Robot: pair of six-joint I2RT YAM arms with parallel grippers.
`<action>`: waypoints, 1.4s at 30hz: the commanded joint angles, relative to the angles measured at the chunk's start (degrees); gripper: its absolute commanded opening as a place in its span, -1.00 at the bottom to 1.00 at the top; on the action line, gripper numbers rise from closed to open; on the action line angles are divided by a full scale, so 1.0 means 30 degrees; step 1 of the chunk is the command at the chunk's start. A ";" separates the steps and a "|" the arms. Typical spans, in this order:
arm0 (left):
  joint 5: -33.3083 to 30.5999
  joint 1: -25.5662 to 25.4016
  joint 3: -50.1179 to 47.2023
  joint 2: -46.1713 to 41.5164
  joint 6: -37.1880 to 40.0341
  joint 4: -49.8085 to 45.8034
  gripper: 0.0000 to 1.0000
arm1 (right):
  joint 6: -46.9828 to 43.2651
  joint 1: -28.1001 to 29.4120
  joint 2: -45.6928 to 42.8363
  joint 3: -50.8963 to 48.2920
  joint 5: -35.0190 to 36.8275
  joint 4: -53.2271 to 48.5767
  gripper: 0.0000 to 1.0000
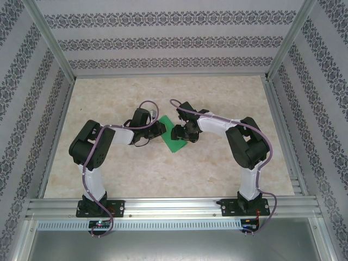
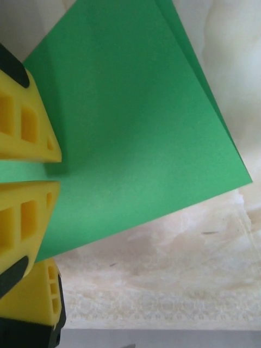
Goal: Fold a paper plane with a square sheet of paper (pick it up from the middle)
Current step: Fold the square sheet of paper in half at the center of the table.
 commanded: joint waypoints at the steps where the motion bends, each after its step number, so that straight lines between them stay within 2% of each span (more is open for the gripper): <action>1: -0.0312 -0.0216 0.0549 0.0226 0.0785 -0.1674 -0.70 | -0.1557 -0.0307 -0.0184 0.1048 -0.1418 0.0265 0.27; 3: -0.0397 -0.0222 0.0799 0.0364 0.1215 -0.2532 -0.75 | -0.2717 -0.0377 -0.0299 0.1738 -0.1939 -0.0297 0.35; 7: -0.0391 -0.0232 0.1035 0.0584 0.1638 -0.3329 -0.77 | -0.4338 -0.0607 0.0036 0.2813 -0.1892 -0.0882 0.39; 14: -0.0173 -0.0212 0.1230 0.0812 0.1837 -0.3657 -0.81 | -0.6470 -0.0983 0.2194 0.5091 -0.2599 -0.2303 0.35; 22: -0.0262 -0.0206 0.1486 0.0879 0.1842 -0.3849 -0.81 | -0.7618 -0.1053 0.3384 0.5675 -0.3395 -0.2755 0.31; 29: 0.0143 -0.0221 0.1829 0.0664 0.1345 -0.3730 -0.75 | -0.7336 -0.1225 0.4067 0.5743 -0.2653 -0.2618 0.03; 33: 0.0523 -0.0218 0.2072 -0.0090 0.0527 -0.3543 -0.59 | -0.6763 -0.1395 0.4308 0.5412 -0.2147 -0.2253 -0.08; 37: -0.0709 -0.0230 0.1766 -0.1550 -0.0469 -0.4057 -0.45 | -0.5797 -0.1762 0.4403 0.4747 -0.1714 -0.1593 -0.17; 42: -0.2732 -0.0183 0.1249 -0.3403 0.0002 -0.4949 -0.43 | -0.4769 -0.2052 0.4664 0.4402 -0.1277 -0.1318 -0.18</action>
